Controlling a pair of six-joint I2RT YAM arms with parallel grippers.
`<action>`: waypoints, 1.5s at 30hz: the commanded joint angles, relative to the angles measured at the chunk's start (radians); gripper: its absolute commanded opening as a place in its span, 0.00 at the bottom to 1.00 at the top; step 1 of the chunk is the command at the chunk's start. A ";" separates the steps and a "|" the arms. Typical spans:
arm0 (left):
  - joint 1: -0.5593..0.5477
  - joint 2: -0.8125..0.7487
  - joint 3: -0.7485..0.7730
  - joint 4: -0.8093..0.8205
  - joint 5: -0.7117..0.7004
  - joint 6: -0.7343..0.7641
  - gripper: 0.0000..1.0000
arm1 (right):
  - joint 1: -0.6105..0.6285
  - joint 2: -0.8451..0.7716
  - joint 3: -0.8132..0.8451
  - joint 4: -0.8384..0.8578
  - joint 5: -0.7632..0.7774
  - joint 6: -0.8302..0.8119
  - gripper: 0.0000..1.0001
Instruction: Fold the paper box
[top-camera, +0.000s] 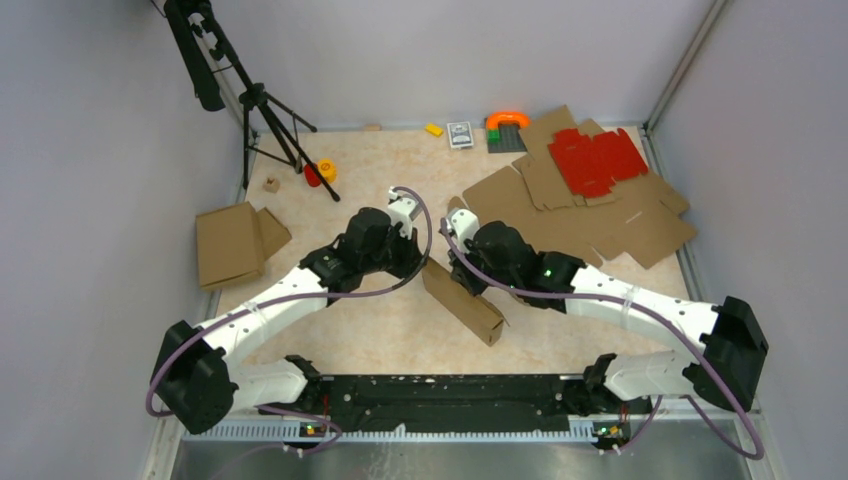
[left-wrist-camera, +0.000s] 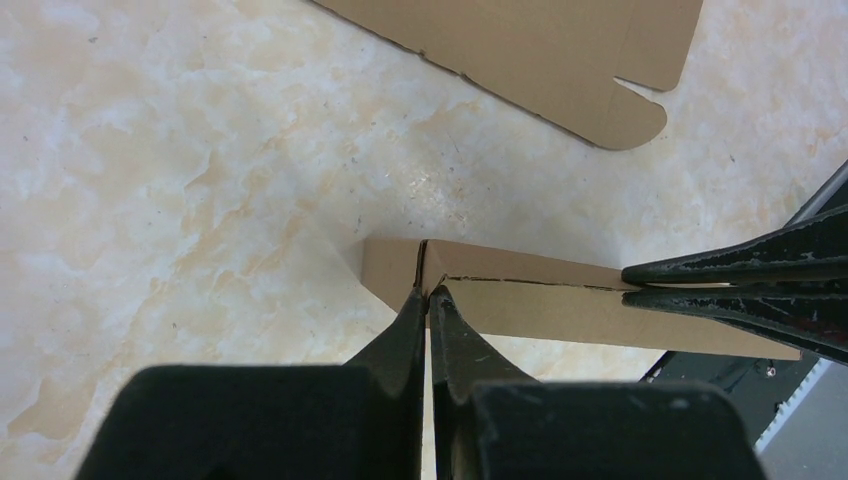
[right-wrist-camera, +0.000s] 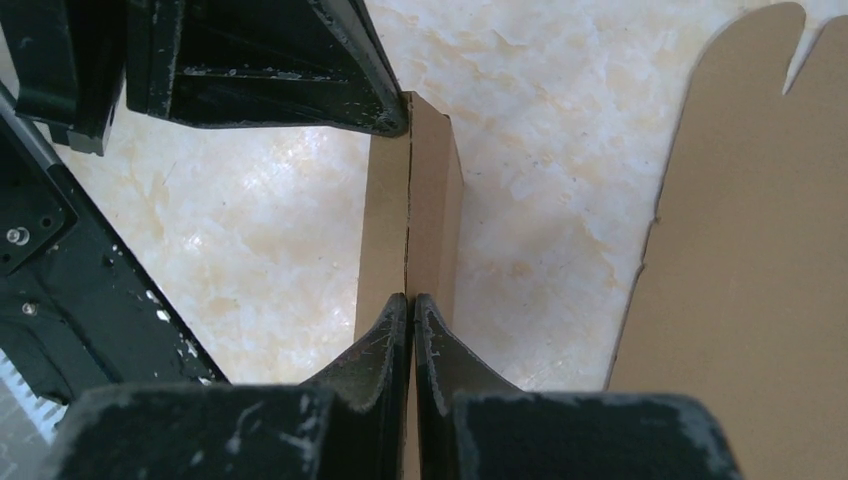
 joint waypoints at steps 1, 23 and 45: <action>-0.008 0.027 -0.021 0.021 0.046 -0.009 0.00 | -0.004 0.009 -0.020 0.033 -0.124 -0.032 0.00; -0.012 0.069 -0.011 0.052 0.058 -0.021 0.00 | -0.180 0.000 -0.030 0.315 -0.247 0.201 0.38; -0.019 0.080 -0.013 0.066 0.071 -0.032 0.00 | -0.203 0.094 -0.099 0.359 -0.315 0.266 0.00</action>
